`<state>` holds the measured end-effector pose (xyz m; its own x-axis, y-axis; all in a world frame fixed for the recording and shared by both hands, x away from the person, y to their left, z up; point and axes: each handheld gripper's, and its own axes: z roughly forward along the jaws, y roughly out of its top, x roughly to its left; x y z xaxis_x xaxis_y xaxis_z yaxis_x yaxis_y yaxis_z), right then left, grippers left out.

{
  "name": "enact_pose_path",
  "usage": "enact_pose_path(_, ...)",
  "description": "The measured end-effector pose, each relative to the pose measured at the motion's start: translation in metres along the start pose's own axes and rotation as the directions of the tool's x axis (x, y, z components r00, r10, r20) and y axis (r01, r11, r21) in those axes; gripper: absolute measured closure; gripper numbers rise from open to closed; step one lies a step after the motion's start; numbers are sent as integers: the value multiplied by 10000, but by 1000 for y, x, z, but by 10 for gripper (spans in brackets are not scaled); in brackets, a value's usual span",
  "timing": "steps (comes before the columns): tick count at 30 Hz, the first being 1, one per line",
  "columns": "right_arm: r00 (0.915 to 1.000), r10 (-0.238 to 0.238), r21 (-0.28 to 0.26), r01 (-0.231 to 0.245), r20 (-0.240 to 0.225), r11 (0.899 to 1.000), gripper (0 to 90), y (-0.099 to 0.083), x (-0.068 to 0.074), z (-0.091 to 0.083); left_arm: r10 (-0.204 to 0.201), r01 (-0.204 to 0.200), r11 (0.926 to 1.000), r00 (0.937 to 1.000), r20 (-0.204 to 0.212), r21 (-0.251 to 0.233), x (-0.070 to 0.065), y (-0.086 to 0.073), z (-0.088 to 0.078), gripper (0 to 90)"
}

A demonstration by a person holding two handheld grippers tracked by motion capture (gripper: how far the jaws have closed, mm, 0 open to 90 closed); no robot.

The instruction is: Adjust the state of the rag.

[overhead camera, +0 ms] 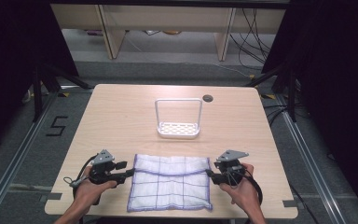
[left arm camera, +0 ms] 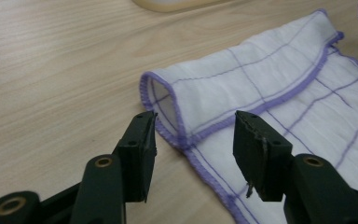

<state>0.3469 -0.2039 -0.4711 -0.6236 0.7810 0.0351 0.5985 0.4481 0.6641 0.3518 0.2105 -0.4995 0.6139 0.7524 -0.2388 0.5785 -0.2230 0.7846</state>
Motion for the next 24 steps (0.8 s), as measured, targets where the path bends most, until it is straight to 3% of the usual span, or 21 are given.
enact_pose_path(1, 10000, 91, 9, -91, -30, 10000, 539, 1, -1, 6, -64, 64, 10000, 10000, -13, 54, 3, 1, 1, 484)
enact_pose_path(3, 9996, 263, 517, -256, -133, 9983, 536, 3, -2, 13, -132, 131, 9998, 9999, 12, 156, 5, 2, 4, 487)
enact_pose_path(4, 9997, 224, 377, -222, -51, 9990, 537, 2, -2, 17, -173, 173, 9998, 9998, 33, 100, 5, 3, 6, 486)
enact_pose_path(5, 9995, 302, 599, -294, -130, 9978, 536, 4, -3, 17, -110, 110, 9997, 9999, -4, 204, 5, 3, 7, 486)
enact_pose_path(12, 9991, 380, 771, -363, -202, 9964, 547, 2, -6, 23, -145, 130, 9988, 9994, 312, 479, 3, 4, 24, 529)
enact_pose_path(13, 9997, 124, 583, -111, -213, 9982, 553, 1, -9, 26, -132, 119, 9988, 9996, 262, 485, 3, 4, 25, 547)
enact_pose_path(14, 9989, 351, 690, -330, -301, 9971, 556, 1, -9, 25, -74, 59, 9988, 9995, 311, 491, 3, 4, 26, 570)
enact_pose_path(16, 9976, 628, 849, -601, -292, 9946, 596, 1, -8, 25, 119, -138, 9986, 9992, 375, 505, 2, 4, 28, 625)
enact_pose_path(20, 9983, 431, 722, -403, -385, 9966, 766, 0, -7, 26, 727, -750, 9950, 9967, 373, 657, -2, 4, 28, 798)
enact_pose_path(21, 9990, 193, 849, -159, -392, 9963, 804, 0, -8, 25, 761, -777, 9958, 9965, 337, 490, -3, 4, 28, 840)
enact_pose_path(22, 9991, 192, 751, -162, -387, 9970, 829, 0, -8, 26, 944, -974, 9928, 9945, 442, 695, -3, 5, 27, 859)
enact_pose_path(24, 9994, 120, 913, -91, -311, 9958, 862, 2, -9, 23, 886, -913, 9947, 9945, 557, 468, -5, 5, 27, 872)
